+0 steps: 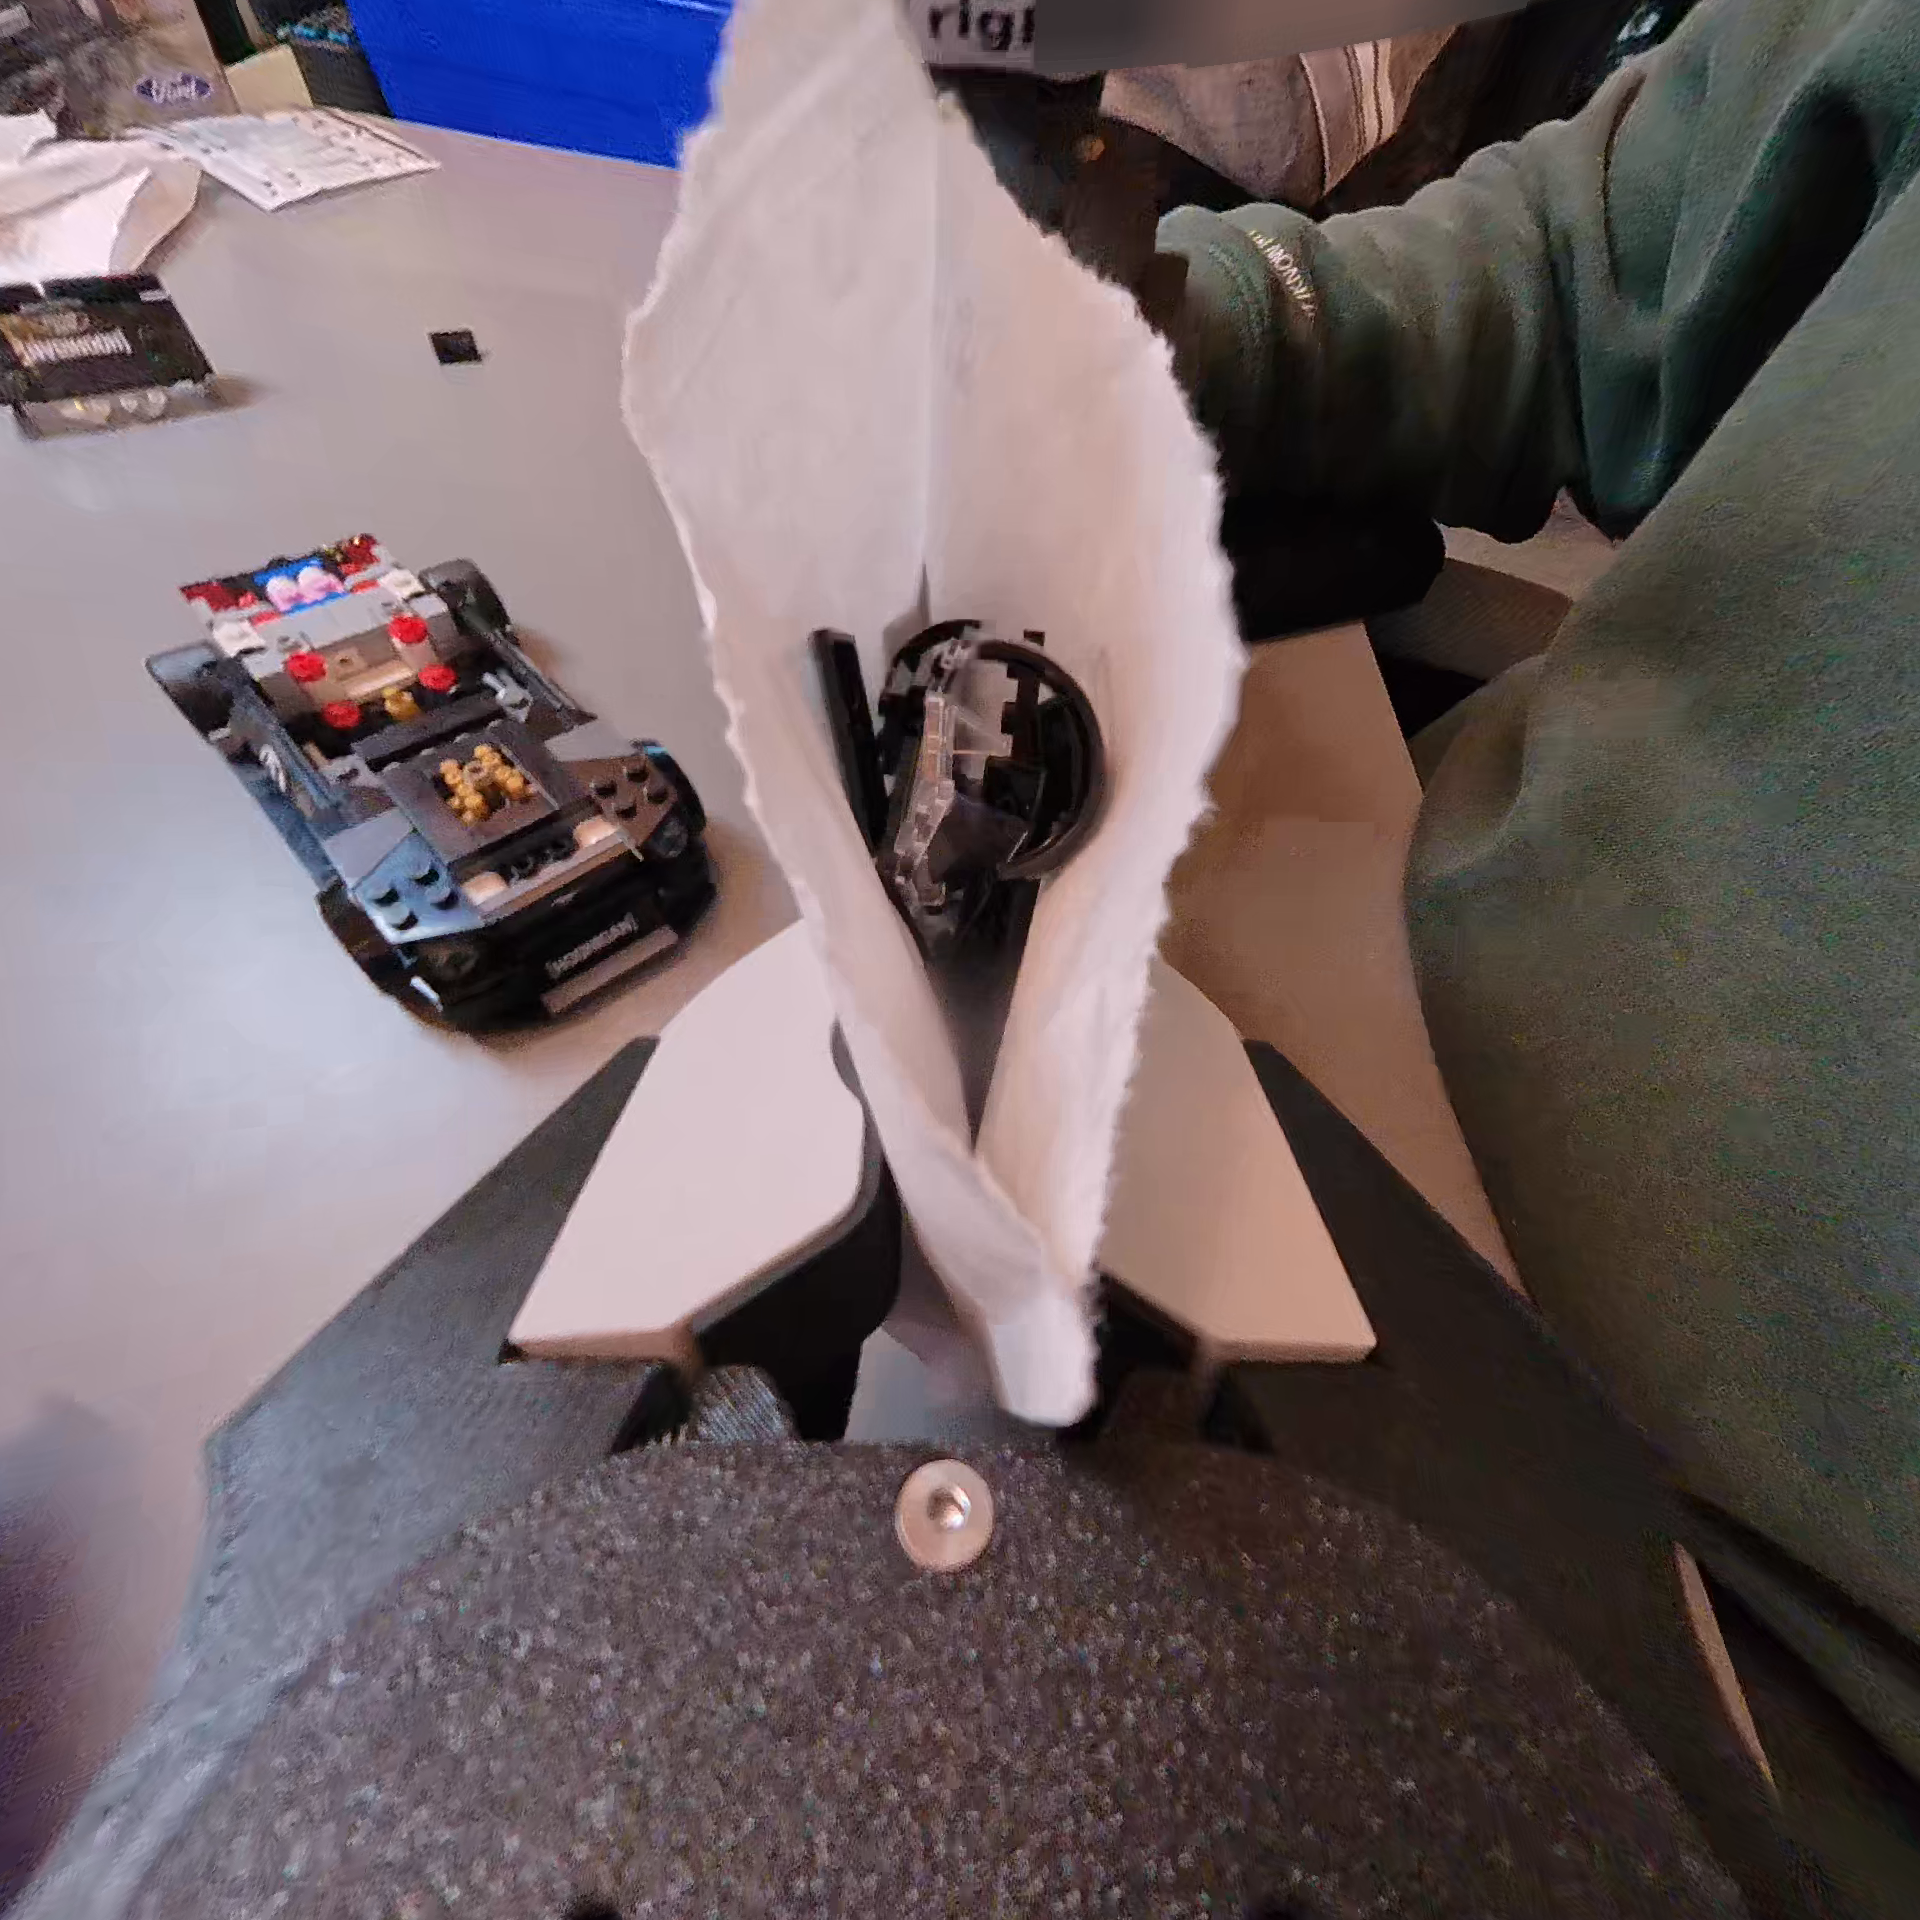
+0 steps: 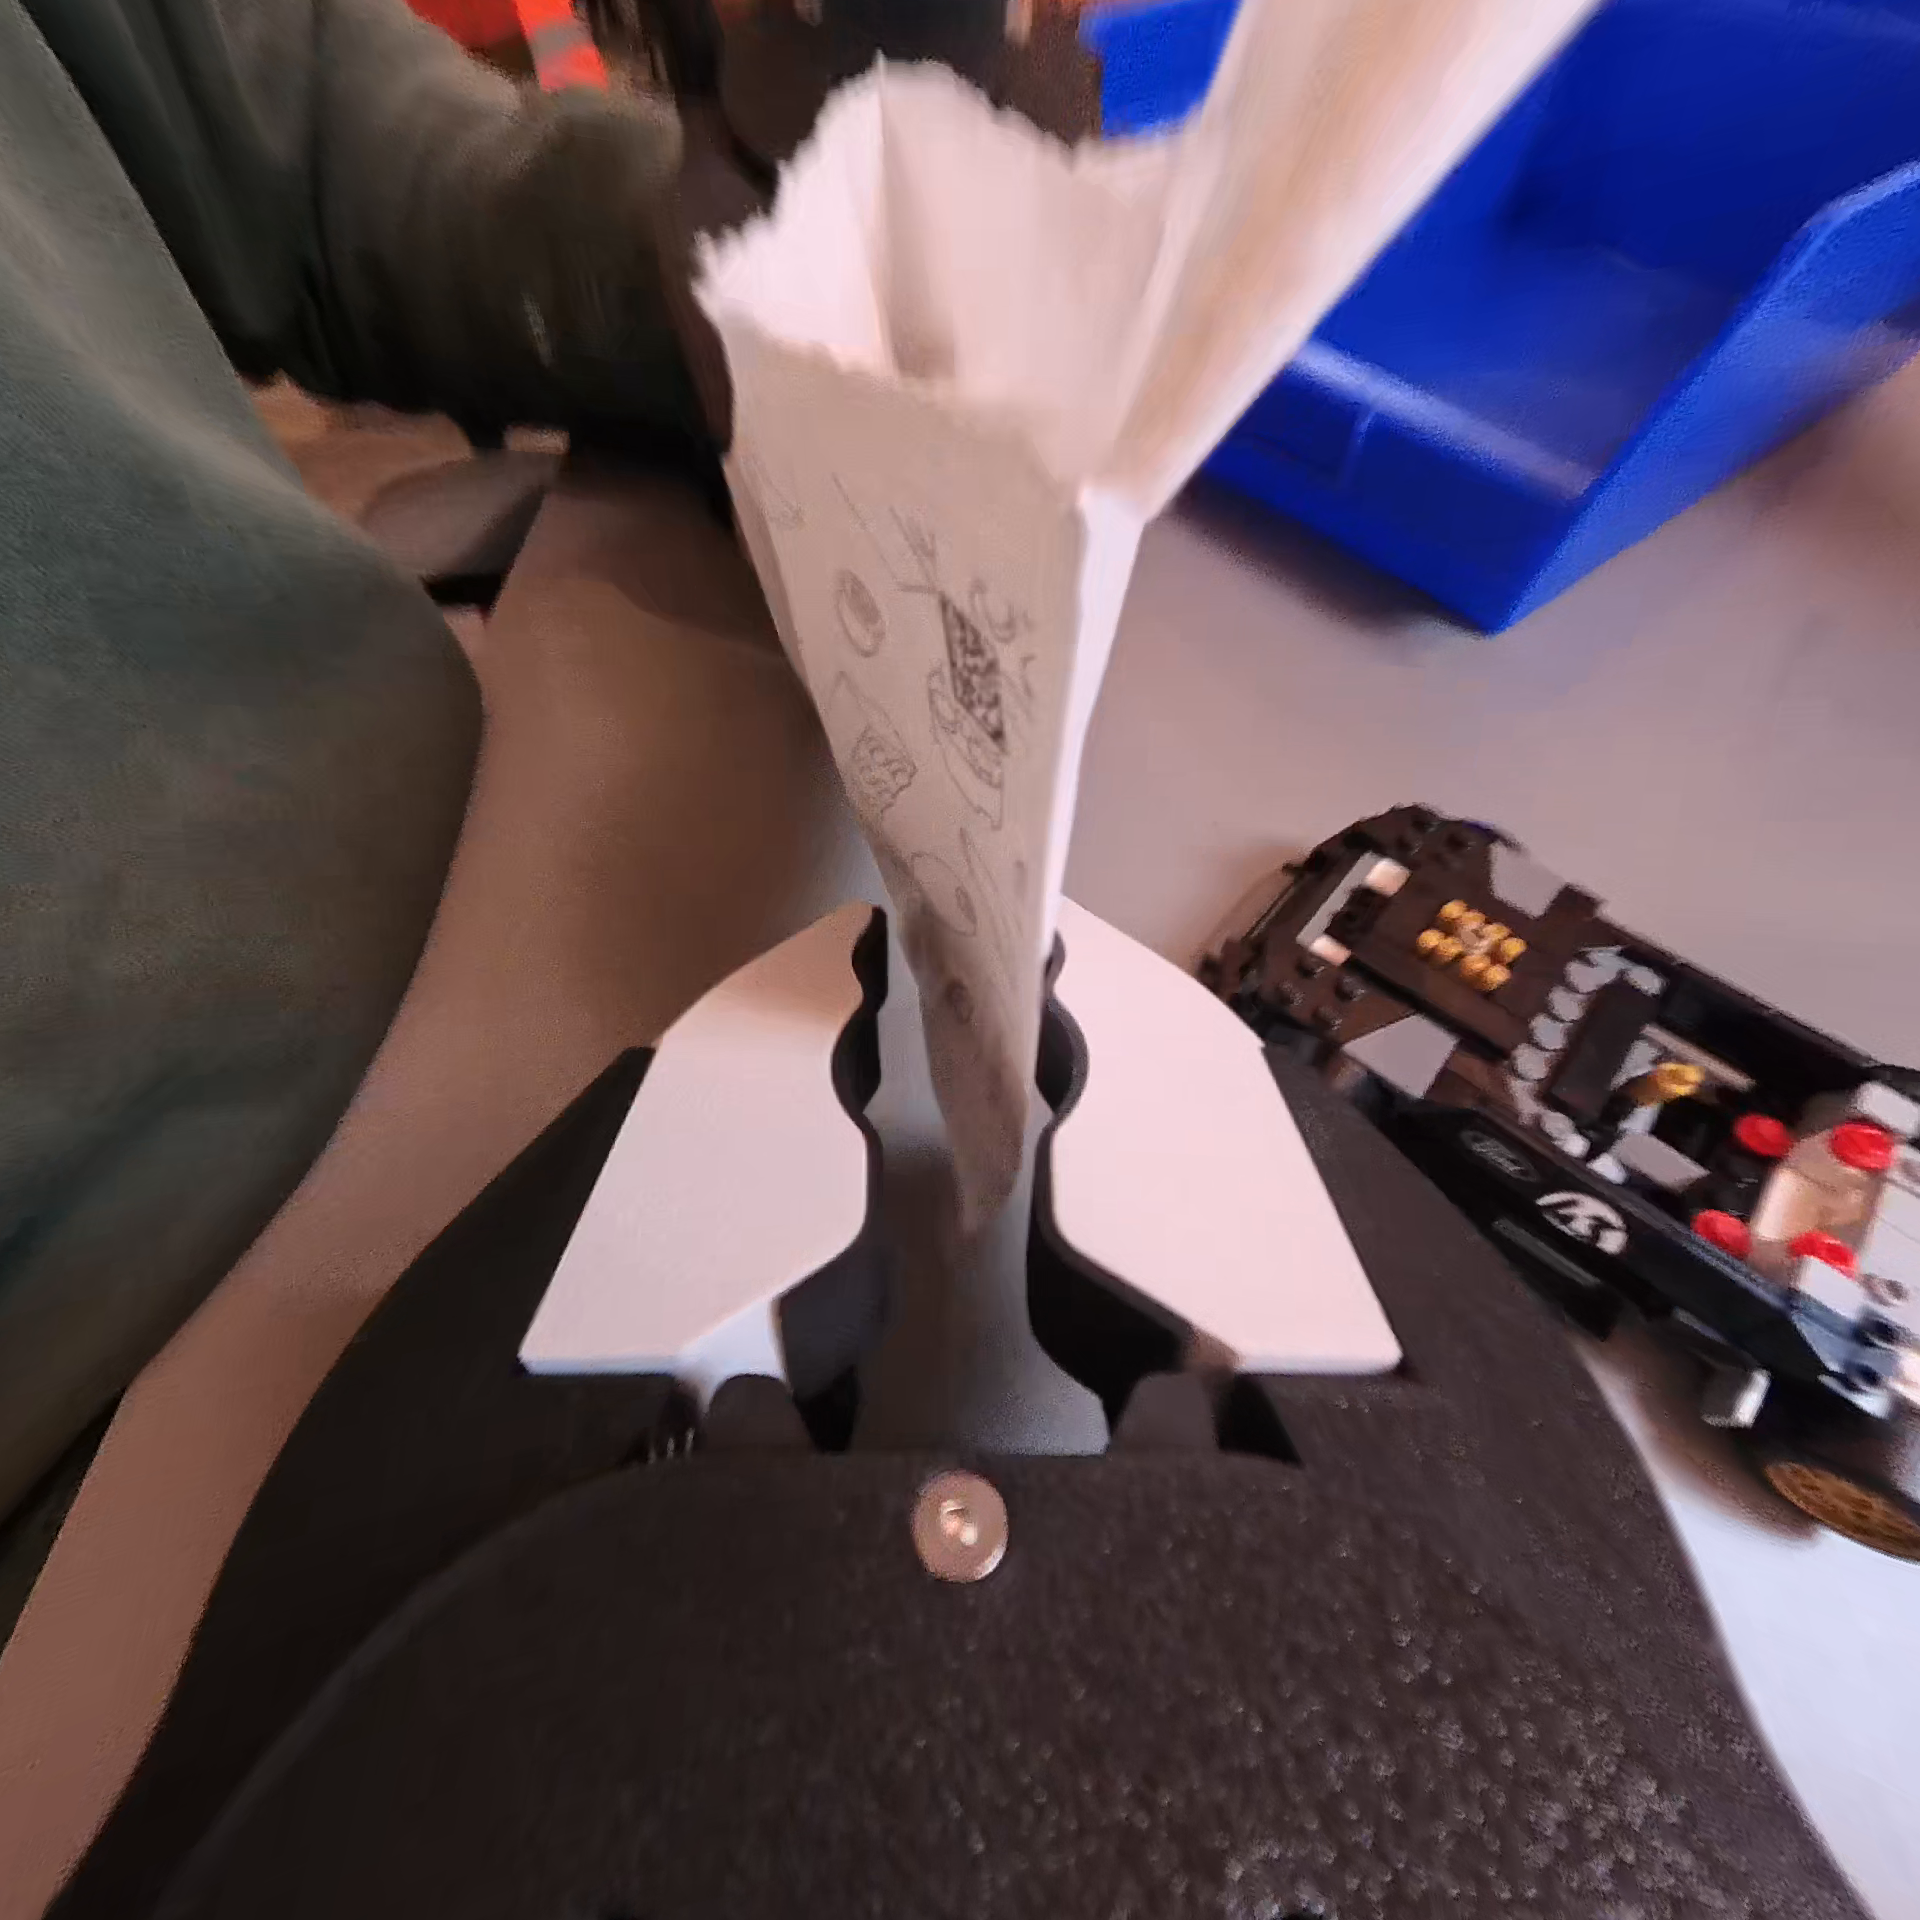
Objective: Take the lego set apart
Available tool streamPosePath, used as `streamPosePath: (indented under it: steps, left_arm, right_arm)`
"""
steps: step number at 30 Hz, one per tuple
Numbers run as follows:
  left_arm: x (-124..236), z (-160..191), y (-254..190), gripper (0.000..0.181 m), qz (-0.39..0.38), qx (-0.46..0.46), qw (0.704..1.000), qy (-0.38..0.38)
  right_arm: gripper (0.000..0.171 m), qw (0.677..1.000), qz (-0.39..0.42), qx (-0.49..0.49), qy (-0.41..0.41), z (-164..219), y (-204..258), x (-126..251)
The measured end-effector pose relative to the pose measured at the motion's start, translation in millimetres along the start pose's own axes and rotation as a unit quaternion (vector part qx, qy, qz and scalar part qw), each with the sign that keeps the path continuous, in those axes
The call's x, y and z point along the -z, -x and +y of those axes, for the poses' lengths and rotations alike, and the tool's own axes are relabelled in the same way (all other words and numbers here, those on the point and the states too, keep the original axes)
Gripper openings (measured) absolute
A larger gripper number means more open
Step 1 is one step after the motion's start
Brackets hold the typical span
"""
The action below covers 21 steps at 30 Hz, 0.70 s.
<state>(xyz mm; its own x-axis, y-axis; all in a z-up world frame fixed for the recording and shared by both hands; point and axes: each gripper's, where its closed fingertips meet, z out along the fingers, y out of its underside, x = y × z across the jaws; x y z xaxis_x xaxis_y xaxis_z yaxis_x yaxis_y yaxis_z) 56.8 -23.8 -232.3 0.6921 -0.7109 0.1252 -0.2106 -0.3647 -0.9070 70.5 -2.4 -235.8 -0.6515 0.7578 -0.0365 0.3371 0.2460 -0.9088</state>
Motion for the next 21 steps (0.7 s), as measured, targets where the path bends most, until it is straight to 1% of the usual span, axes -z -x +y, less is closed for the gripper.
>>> streamPosePath:
  steps: [1,2,3,4,6,8,9,10,11,13,15,17,18,20,21]
  left_arm:
    - [1.8,0.7,-0.3,0.019,0.006,0.010,1.000,-0.002]
    - [2.6,1.3,-3.1,0.019,0.019,0.019,1.000,-0.001]
    - [2.0,2.7,-4.4,0.019,0.023,0.021,1.000,0.002]
    - [1.6,3.9,-5.5,0.019,0.025,0.019,0.999,0.006]
    - [0.9,3.6,-6.6,0.019,0.031,0.025,0.999,0.006]
    - [0.5,1.5,-5.1,0.021,0.025,0.029,0.999,-0.002]
    - [1.7,-1.2,-2.9,0.024,0.013,0.019,1.000,-0.012]
    - [3.7,-5.9,-1.7,0.032,0.005,0.014,0.999,-0.028]
    - [4.7,-8.5,-1.9,0.033,0.005,0.017,0.999,-0.036]
    - [2.0,-2.5,-3.0,0.028,0.007,0.010,1.000,-0.012]
    - [0.9,2.3,-2.1,0.024,0.001,-0.002,1.000,0.006]
    - [2.2,3.7,-3.1,0.024,0.008,0.003,1.000,0.011]
    - [2.6,4.0,-2.8,0.024,0.007,0.004,1.000,0.012]
    - [2.5,3.9,-2.5,0.024,0.006,0.004,1.000,0.013]
    - [2.6,3.9,-2.0,0.024,0.006,0.004,1.000,0.015]
  right_arm:
    - [0.026,1.000,0.003,-0.004,-0.015,-4.5,-1.1,3.2]
    - [0.020,1.000,0.000,-0.009,-0.016,-5.2,-0.9,4.4]
    - [0.010,1.000,-0.011,-0.009,-0.009,-4.1,2.1,4.4]
    - [0.008,1.000,-0.016,-0.005,-0.002,-3.0,4.5,3.9]
    - [0.007,1.000,-0.022,-0.001,0.000,-2.0,5.9,4.4]
    - [0.007,0.999,-0.027,-0.016,-0.003,-1.4,4.5,5.8]
    - [0.006,1.000,-0.019,-0.016,0.002,0.9,1.4,6.6]
    - [0.004,1.000,-0.010,-0.015,0.014,5.7,-1.7,6.7]
    - [0.004,1.000,-0.008,-0.014,0.025,10.8,-2.5,5.7]
    - [0.004,0.999,-0.020,-0.012,0.040,17.2,2.3,1.9]
    - [0.009,0.998,-0.006,0.007,0.068,24.6,0.2,-0.1]
    - [0.025,0.997,0.006,0.006,0.079,26.5,-3.1,2.6]
    - [0.029,0.998,0.003,0.006,0.062,20.8,-1.9,5.5]
    - [0.029,1.000,-0.005,0.007,0.019,5.7,2.0,11.2]
    - [0.020,1.000,-0.003,0.010,0.012,2.9,1.9,12.8]
